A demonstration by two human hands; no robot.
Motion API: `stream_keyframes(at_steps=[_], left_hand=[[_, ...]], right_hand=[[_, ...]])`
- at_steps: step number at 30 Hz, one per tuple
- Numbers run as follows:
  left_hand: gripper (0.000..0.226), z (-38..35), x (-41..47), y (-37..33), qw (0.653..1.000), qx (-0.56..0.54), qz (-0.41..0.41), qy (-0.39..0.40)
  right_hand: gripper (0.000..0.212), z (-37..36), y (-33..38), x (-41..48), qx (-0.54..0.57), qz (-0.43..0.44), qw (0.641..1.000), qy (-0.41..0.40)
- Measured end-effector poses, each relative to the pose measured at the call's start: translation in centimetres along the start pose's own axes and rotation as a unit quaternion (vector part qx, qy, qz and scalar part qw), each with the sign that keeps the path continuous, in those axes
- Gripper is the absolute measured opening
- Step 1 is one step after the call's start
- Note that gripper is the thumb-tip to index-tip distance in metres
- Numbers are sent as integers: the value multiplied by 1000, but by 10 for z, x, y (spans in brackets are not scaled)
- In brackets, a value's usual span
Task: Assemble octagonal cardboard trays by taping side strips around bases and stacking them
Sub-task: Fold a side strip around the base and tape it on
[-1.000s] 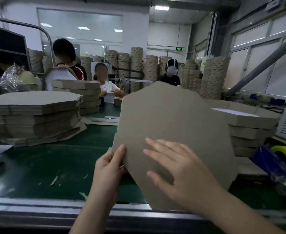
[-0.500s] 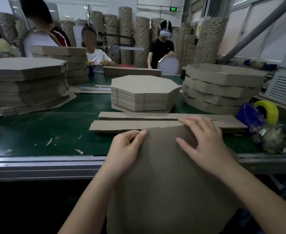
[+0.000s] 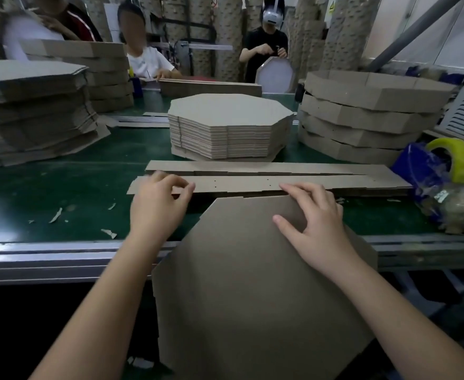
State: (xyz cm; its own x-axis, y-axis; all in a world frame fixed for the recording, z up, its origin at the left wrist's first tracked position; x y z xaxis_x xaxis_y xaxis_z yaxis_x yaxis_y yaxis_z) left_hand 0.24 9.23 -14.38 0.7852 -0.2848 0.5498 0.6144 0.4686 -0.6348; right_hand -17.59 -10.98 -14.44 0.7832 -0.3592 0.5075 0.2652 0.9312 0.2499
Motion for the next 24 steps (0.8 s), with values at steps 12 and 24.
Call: stream_keyframes(at_steps=[12,24], left_hand=[[36,2,39,-10,958,175,-158,165],[40,57,2,-114,961,16,-274,-29]], right_hand=[[22,18,-7,-1,292,-69,953,-34],[53,27,7,15,345,-112,931,44]])
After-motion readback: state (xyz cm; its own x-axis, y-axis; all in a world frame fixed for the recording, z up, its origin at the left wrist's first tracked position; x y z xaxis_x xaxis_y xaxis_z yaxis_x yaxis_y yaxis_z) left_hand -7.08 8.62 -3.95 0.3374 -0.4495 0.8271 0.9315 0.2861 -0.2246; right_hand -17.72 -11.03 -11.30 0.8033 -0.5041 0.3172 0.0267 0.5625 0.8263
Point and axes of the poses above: each hand's wrist, its own x-axis towards the middle knuckle, its own z-axis out of the back of the hand, y = z × x, the point moved 5 cm from there along x, towards the middle knuckle, and after that the axes turned 11 degrees about -x, right-handed, at the moved point
